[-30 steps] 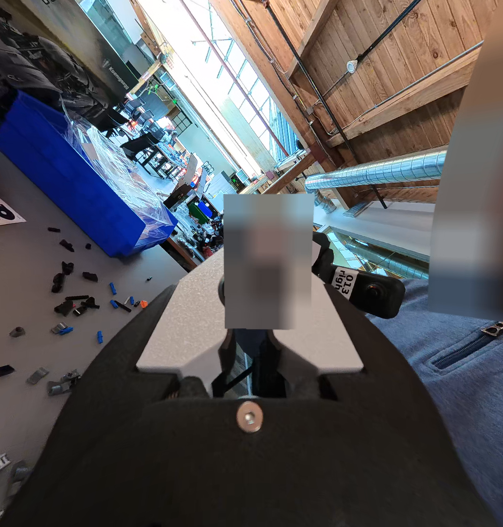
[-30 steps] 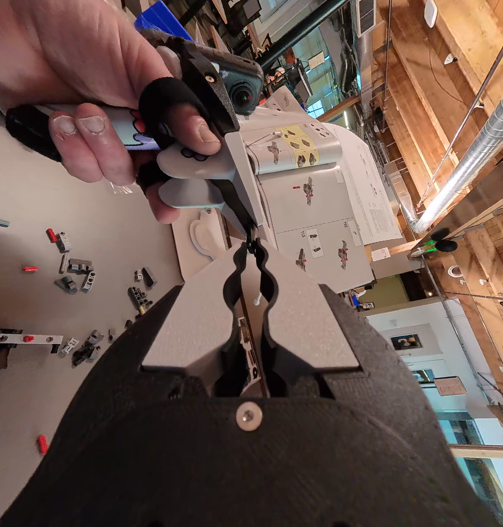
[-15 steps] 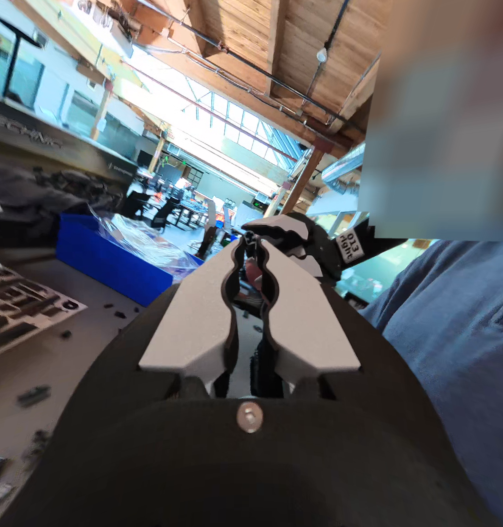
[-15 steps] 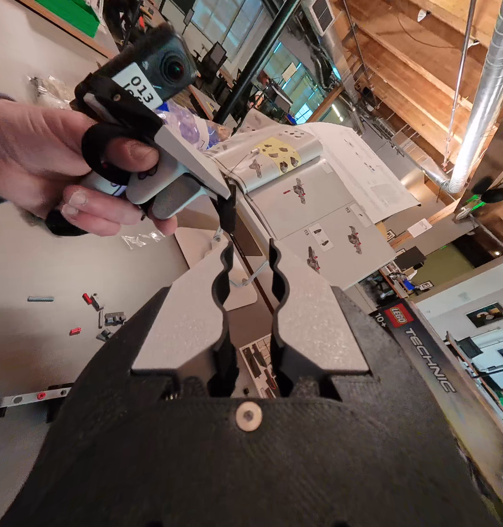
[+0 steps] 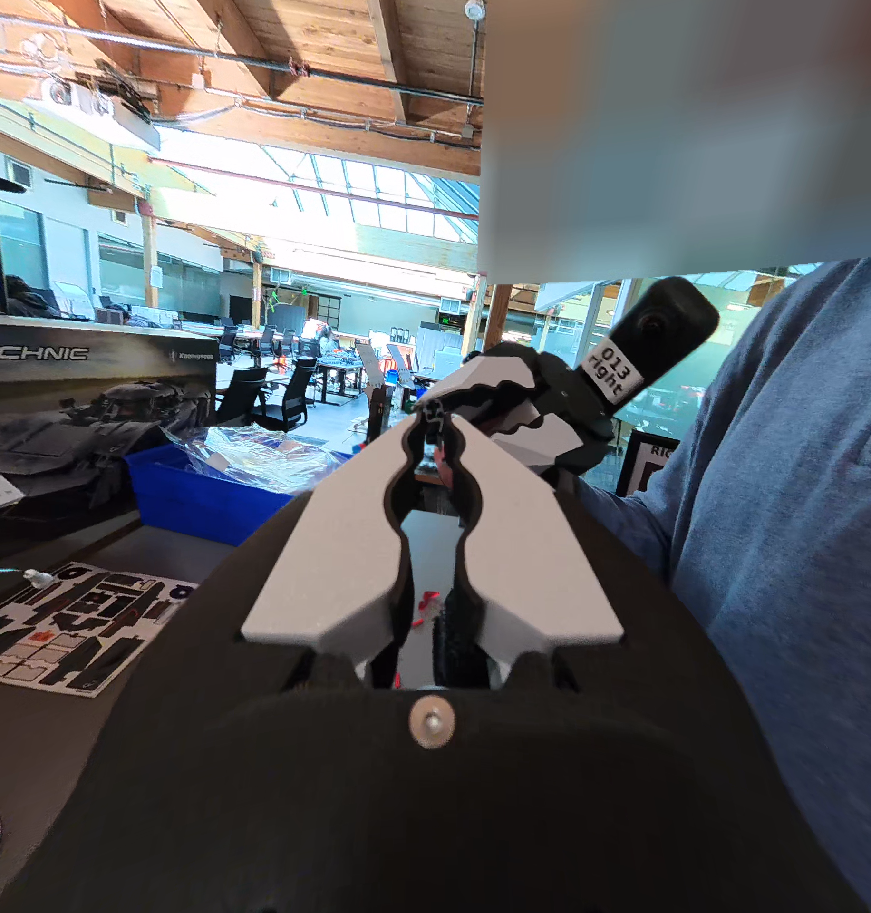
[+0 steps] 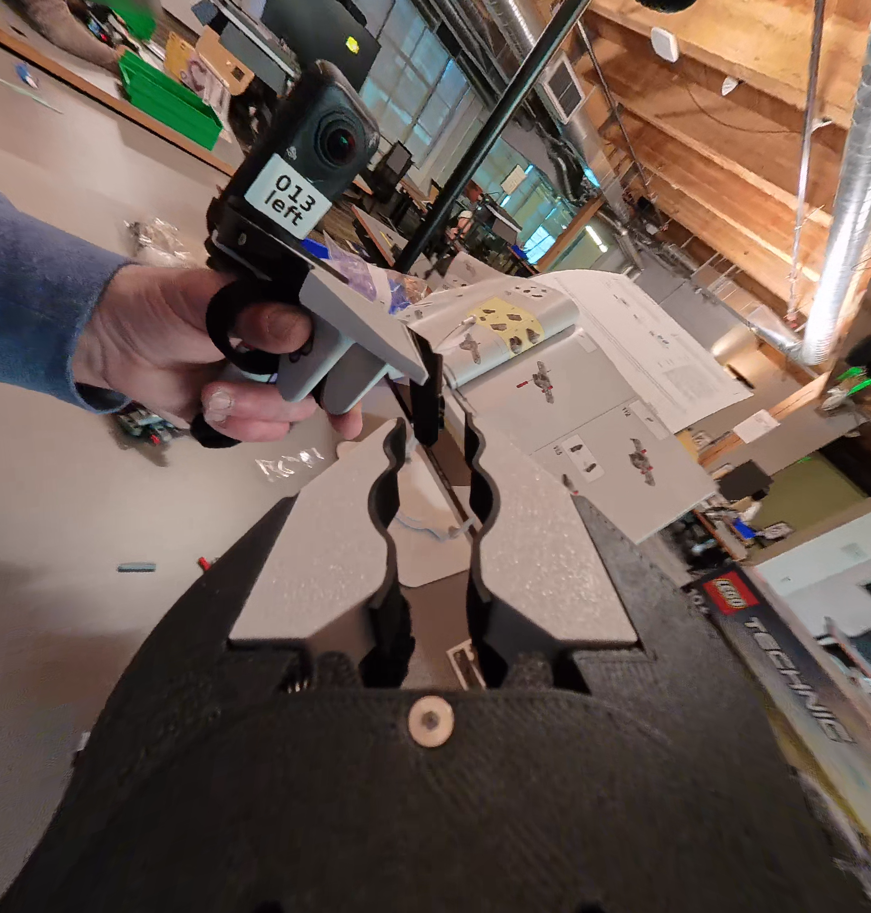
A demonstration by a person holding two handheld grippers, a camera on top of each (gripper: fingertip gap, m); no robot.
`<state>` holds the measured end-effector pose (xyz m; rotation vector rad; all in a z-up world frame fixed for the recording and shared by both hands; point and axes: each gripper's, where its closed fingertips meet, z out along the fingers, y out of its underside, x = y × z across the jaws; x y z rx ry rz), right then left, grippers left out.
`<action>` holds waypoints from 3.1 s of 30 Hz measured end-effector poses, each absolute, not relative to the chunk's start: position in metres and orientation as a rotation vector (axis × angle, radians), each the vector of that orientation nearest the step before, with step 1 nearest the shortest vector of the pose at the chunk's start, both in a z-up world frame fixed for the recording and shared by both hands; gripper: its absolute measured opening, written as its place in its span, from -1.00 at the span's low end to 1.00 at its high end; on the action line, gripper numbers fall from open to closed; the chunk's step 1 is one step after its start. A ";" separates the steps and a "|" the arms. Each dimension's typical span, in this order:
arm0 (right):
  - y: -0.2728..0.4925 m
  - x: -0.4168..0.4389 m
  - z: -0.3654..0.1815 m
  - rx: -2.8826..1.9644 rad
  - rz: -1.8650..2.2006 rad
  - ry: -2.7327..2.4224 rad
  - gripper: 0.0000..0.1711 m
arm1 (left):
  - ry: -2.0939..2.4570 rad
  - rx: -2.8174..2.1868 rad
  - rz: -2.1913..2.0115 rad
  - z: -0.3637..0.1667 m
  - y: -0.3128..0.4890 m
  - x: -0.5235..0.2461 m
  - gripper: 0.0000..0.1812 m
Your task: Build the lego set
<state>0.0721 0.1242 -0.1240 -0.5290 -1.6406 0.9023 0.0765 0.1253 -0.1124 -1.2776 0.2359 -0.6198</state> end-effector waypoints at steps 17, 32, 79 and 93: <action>0.120 0.074 -0.131 -0.721 1.218 -1.707 -0.75 | 0.328 -1.336 -0.687 -0.113 0.116 0.084 -0.94; 0.120 0.069 -0.127 -0.479 0.588 -1.544 -0.77 | -0.112 -1.252 -0.866 -0.115 0.131 0.066 -0.94; 0.130 0.065 -0.159 -0.490 0.502 -1.646 -1.00 | -0.604 -1.169 -1.372 -0.160 0.134 0.065 -0.93; 0.139 0.070 -0.155 -0.637 0.762 -1.642 -1.00 | -0.595 -1.173 -1.364 -0.158 0.138 0.065 -0.87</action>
